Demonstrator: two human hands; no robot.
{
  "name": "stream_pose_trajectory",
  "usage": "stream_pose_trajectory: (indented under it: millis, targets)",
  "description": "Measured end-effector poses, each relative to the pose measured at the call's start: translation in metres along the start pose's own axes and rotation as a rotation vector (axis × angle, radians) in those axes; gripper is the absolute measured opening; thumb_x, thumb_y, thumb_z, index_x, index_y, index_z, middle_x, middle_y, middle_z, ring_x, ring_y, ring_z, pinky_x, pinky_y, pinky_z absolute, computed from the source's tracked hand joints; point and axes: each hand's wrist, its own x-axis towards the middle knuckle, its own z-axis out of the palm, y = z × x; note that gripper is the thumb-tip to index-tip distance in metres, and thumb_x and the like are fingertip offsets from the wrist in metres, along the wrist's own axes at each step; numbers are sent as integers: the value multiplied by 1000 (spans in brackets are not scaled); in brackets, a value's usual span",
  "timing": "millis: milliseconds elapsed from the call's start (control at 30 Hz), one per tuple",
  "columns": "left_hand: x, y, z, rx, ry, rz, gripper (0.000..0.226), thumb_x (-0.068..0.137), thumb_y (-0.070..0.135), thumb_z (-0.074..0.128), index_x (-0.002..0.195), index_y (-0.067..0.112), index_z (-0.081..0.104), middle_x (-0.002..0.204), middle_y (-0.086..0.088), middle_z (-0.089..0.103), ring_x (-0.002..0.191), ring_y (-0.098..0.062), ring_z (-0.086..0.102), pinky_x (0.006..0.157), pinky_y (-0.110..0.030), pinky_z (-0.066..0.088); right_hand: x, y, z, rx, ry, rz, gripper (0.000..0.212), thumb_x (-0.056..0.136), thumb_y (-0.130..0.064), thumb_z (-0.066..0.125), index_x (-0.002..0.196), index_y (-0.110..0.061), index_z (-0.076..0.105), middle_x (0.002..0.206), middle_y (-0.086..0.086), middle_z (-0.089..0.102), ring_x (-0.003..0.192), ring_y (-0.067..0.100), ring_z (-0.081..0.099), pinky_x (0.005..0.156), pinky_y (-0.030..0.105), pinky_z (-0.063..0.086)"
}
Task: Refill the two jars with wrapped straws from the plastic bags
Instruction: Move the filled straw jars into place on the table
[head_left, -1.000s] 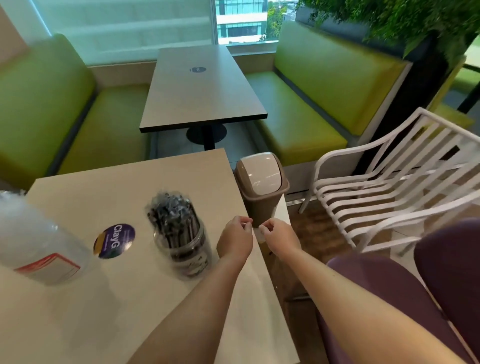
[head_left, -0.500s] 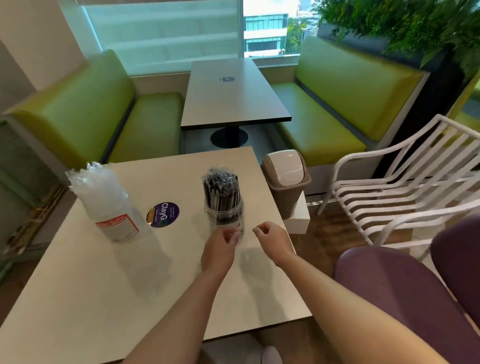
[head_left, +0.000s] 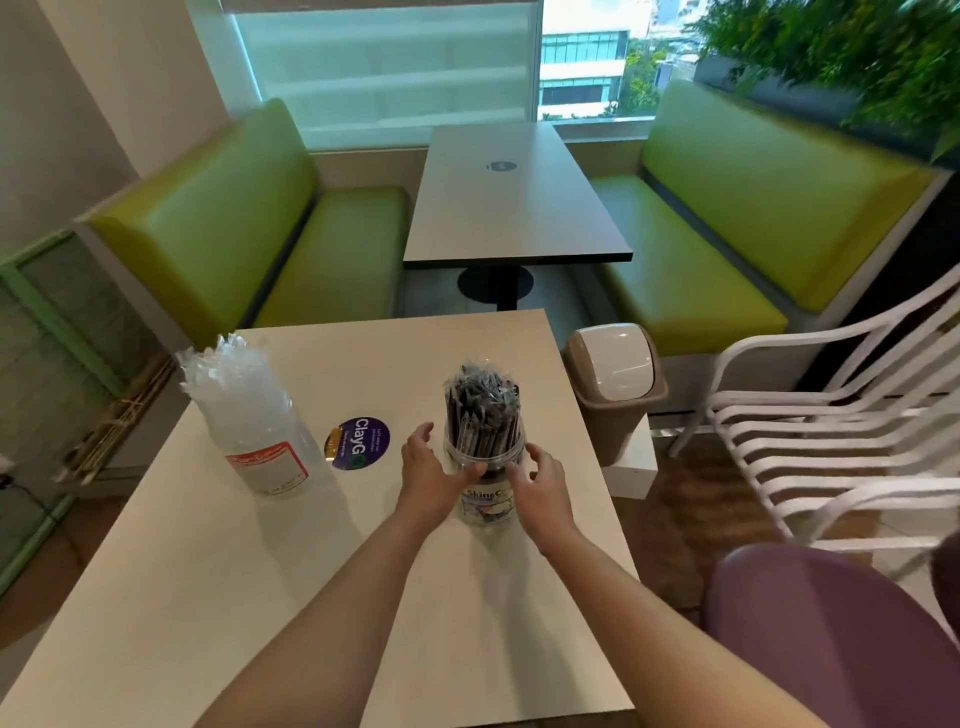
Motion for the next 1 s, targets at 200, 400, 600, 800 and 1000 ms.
stream_pose_trajectory:
  millis: [200, 400, 600, 800, 1000]
  targets:
    - [10, 7, 0, -76, -118, 9, 132, 54, 47, 91, 154, 18, 11, 153, 0, 32, 138, -14, 33, 113, -38, 33, 13, 3, 4, 69, -28, 6, 44, 101, -33, 48, 142, -19, 43, 139, 3, 42, 114, 7, 42, 94, 23, 37]
    - [12, 2, -3, 80, -30, -23, 143, 32, 67, 85, 152, 24, 22, 121, 6, 29, 133, -25, 34, 114, -44, 31, 20, 2, 6, 96, -82, 27, 49, 101, -41, 43, 147, -23, 39, 131, 4, 34, 120, 13, 42, 96, 23, 32]
    - [17, -8, -15, 130, -19, -26, 108, 53, 42, 93, 144, 24, 37, 131, -3, 28, 135, -21, 20, 110, -28, 22, 32, 5, 13, 92, -53, 34, 32, 100, -39, 46, 124, -18, 46, 128, 4, 51, 119, 18, 51, 87, 23, 43]
    - [35, -14, -34, -22, -185, -64, 99, 56, 25, 95, 128, 13, 29, 131, -1, 38, 121, -15, 44, 89, -24, 44, 46, -2, 23, 105, -34, 42, 20, 101, -36, 45, 113, -22, 54, 122, 4, 58, 111, 17, 55, 81, 24, 41]
    - [65, -18, -43, 61, -256, 4, 123, 42, 40, 97, 143, 22, 31, 127, -2, 28, 120, -20, 45, 102, -30, 43, 59, -14, 38, 167, -6, 66, 21, 104, -29, 41, 117, -20, 56, 103, -8, 59, 87, -7, 52, 61, 4, 41]
